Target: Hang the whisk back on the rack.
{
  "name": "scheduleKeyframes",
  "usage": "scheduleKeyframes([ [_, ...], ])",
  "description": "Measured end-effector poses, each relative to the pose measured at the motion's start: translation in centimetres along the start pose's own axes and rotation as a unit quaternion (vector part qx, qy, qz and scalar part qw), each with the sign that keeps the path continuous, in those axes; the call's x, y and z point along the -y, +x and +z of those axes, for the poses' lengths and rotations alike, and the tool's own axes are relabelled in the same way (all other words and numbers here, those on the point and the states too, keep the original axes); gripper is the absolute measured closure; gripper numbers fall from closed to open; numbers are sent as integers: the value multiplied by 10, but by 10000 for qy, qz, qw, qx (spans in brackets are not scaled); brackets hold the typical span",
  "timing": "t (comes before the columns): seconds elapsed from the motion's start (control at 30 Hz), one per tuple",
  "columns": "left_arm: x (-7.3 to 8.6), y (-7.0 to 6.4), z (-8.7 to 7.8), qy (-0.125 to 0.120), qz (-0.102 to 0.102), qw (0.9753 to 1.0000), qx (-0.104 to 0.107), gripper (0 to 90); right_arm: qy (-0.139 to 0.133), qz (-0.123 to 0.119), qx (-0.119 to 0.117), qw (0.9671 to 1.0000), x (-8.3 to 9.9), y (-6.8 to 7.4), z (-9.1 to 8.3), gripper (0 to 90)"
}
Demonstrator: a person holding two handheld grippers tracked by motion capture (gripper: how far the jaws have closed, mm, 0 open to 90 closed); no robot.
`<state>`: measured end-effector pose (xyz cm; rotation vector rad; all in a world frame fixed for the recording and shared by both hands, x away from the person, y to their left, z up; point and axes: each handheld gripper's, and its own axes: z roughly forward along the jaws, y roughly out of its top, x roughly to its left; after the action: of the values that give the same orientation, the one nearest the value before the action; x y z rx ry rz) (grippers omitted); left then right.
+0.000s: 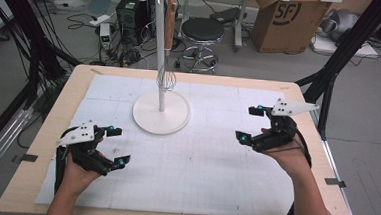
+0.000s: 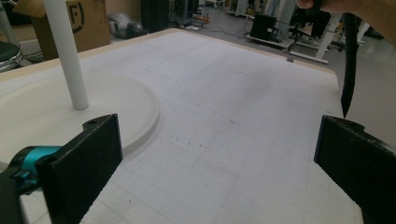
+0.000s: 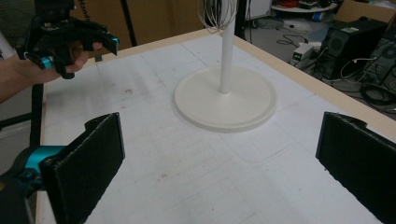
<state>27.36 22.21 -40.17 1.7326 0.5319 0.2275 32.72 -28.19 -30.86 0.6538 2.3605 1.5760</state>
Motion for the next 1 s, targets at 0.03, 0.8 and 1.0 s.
scheduleKeyframes([
  [0.03,0,0,0,4,-11,10000,-10,17,0,0,0,10000,0,0,0,4],
  [0.8,3,-2,5,146,34,9998,142,16,-198,336,42,9992,80,16,-11,5],
  [1.0,5,-1,7,206,23,9997,145,16,-22,425,81,9991,92,15,-9,5],
])
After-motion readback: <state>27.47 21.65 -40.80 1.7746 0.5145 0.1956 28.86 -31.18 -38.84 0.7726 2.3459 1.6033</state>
